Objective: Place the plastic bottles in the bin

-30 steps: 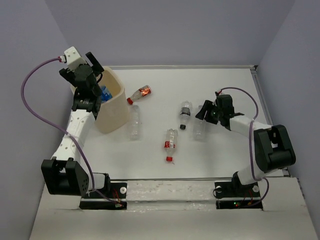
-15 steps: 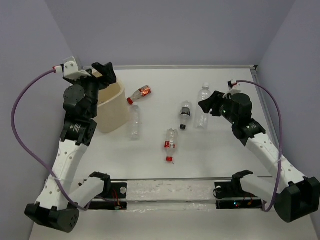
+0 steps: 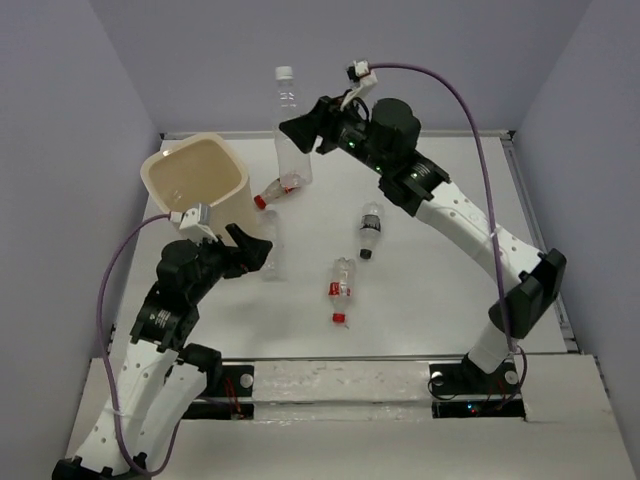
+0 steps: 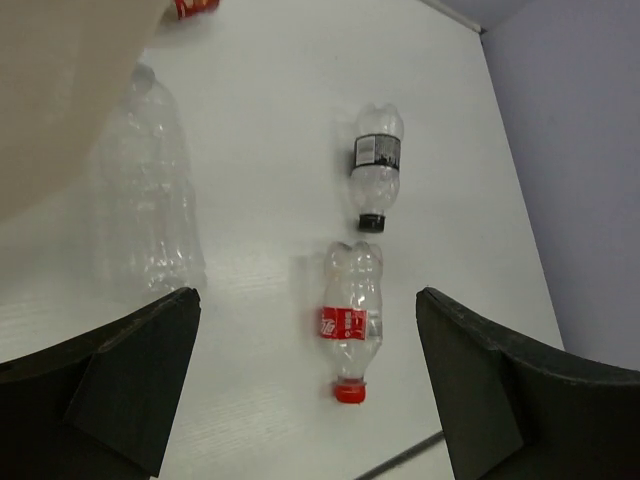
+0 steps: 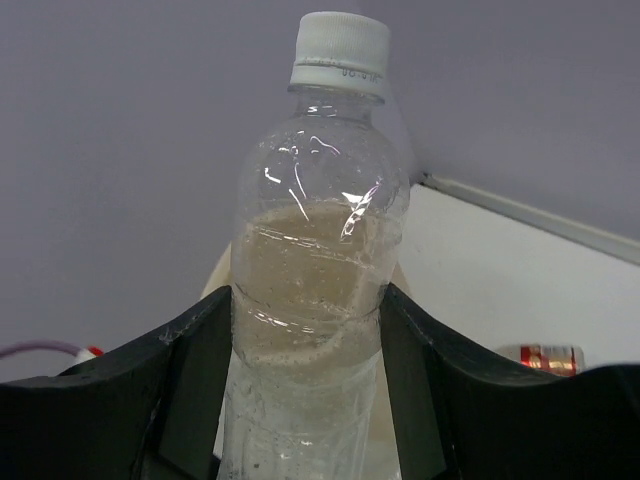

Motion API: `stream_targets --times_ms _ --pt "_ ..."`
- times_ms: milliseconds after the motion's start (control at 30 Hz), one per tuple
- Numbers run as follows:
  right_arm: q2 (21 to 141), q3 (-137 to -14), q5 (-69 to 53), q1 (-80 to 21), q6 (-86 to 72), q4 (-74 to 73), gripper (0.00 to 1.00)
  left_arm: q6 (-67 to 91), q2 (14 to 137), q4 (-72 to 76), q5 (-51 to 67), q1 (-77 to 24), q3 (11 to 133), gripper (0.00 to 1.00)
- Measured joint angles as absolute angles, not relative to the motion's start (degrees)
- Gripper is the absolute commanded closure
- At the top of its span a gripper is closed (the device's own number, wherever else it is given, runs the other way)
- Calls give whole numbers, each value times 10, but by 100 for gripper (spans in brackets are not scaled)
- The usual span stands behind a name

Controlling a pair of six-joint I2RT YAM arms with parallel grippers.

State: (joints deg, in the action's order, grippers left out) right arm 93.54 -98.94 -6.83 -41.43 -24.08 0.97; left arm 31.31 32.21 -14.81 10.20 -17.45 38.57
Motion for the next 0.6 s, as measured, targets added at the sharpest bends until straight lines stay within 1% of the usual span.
stream_targets --times_ms 167,300,400,500,533,567,600 --pt "1100 -1210 -73 -453 -223 30 71 393 302 -147 154 -176 281 1" --pt "1242 -1398 -69 -483 -196 30 71 436 302 -138 145 -176 229 1" --pt "1328 -1474 -60 -504 -176 56 71 451 297 -128 107 -176 220 1" --pt "1381 -1478 -45 -520 -159 97 71 456 300 -101 65 -176 220 1" --pt "1403 -1483 -40 -525 -151 111 70 456 305 -91 51 -176 220 1" --pt "1419 -1489 -35 -529 -145 118 66 456 308 -82 43 -176 220 1" --pt "1436 -1496 -32 -532 -139 124 48 455 320 -66 30 -176 218 1"
